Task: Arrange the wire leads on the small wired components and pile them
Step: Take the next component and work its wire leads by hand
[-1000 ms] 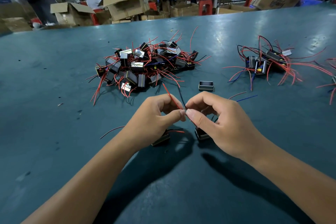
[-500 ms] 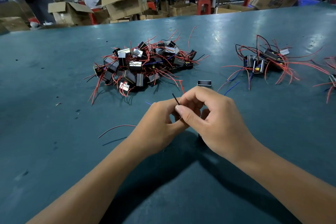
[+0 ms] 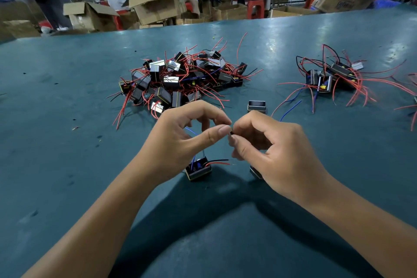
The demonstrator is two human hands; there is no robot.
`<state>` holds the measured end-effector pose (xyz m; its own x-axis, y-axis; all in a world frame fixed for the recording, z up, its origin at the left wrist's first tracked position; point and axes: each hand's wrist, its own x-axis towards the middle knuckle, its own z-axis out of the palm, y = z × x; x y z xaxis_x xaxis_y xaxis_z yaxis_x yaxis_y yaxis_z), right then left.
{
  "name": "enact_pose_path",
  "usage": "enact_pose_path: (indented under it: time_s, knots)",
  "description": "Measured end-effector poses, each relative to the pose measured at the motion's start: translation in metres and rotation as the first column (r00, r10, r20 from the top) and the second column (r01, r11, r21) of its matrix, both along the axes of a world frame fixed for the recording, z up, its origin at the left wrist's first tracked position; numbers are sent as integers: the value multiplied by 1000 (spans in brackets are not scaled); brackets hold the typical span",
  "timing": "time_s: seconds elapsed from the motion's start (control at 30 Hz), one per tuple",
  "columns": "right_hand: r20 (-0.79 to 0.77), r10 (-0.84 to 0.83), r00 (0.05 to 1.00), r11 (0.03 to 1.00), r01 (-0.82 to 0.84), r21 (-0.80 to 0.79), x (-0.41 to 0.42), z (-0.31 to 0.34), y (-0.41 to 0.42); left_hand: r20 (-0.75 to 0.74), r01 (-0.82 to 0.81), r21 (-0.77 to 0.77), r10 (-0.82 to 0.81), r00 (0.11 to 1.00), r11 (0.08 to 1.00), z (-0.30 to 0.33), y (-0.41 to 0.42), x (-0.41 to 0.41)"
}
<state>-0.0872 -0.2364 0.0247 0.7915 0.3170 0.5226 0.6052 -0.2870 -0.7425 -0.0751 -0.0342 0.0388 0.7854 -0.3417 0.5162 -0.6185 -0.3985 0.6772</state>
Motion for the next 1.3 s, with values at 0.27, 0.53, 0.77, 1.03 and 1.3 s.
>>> enact_pose_path:
  time_s: [0.27,0.53,0.77,1.03,1.3]
  knots:
    - [-57,24,998,999,-22,47,3,-4,-2,-32,-17,17,18,999,1000,0,6,2]
    - [-69,44,997,998,-41,51,2,-5,-5,-214,95,-92,-113,970,991,7,3,-2]
    - [-128,54,990,990,-36,139,3,-10,-4,-158,-94,-158,68,985,983,6,3,2]
    - [-117,60,991,985,-40,170,5,-9,-7,-178,-209,-224,171,969,952,2,6,8]
    - [-131,134,982,679,-187,-710,34,5,-57,-238,-207,-181,162,958,961,-1,13,12]
